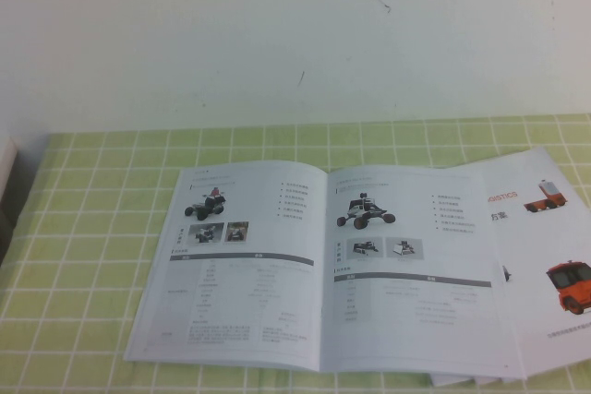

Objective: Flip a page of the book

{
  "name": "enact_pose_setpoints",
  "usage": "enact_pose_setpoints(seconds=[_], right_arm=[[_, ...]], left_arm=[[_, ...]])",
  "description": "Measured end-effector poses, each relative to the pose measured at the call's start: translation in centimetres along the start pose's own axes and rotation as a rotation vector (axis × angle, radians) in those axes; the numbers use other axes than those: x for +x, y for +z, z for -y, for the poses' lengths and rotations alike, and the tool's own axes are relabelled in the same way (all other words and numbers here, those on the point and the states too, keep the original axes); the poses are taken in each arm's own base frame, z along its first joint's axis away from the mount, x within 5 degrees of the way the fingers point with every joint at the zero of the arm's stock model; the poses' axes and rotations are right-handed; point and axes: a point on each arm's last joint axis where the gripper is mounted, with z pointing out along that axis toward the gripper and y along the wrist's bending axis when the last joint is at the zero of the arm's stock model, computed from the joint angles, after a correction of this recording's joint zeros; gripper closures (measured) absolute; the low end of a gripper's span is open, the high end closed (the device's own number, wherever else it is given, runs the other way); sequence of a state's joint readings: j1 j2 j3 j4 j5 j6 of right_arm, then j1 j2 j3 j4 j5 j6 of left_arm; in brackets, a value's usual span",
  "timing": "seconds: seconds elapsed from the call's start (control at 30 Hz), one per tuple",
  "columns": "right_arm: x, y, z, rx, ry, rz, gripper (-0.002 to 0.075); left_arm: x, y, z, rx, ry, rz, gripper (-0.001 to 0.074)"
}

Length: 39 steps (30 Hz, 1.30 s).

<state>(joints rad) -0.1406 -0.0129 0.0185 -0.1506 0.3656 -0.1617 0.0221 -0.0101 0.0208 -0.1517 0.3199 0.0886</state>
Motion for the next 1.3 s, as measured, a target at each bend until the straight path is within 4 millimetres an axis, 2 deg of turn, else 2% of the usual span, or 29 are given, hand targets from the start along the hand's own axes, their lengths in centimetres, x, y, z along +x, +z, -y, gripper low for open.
enact_pose_setpoints(seconds=[0.23, 0.5, 0.53, 0.6, 0.7, 0.77, 0.83, 1.3], right_arm=[[-0.1, 0.0, -0.2, -0.021, 0.05, 0.013, 0.0729], [-0.5, 0.0, -1.2, -0.133, 0.328, 0.06, 0.0729], [-0.6, 0.0, -1.3, -0.155, 0.384, 0.063, 0.0729], [-0.9, -0.1, -1.7, -0.204, 0.528, 0.068, 0.0729], [-1.5, -0.3, -2.2, -0.308, 0.826, 0.08, 0.0729], [-1.9, -0.4, -2.4, -0.359, 0.96, 0.087, 0.0729], [-2.1, -0.5, -2.5, -0.386, 1.034, 0.092, 0.0729], [-2.2, -0.6, -2.7, -0.393, 0.805, 0.136, 0.0729]], left_arm=[[0.0, 0.0, 0.0, 0.0, 0.0, 0.0, 0.0738], [-0.2, 0.0, -0.1, -0.008, 0.024, 0.018, 0.0738], [-0.3, 0.0, 0.0, 0.001, -0.022, 0.03, 0.0738], [-0.5, 0.0, 0.3, 0.045, -0.229, 0.057, 0.0738], [-1.1, -0.1, 0.9, 0.14, -0.662, 0.083, 0.0738], [-1.3, -0.1, 1.1, 0.172, -0.802, 0.095, 0.0738], [-1.5, -0.2, 1.0, 0.18, -0.844, 0.113, 0.0738], [-2.6, -0.4, 0.3, 0.181, -1.006, 0.245, 0.0738]])
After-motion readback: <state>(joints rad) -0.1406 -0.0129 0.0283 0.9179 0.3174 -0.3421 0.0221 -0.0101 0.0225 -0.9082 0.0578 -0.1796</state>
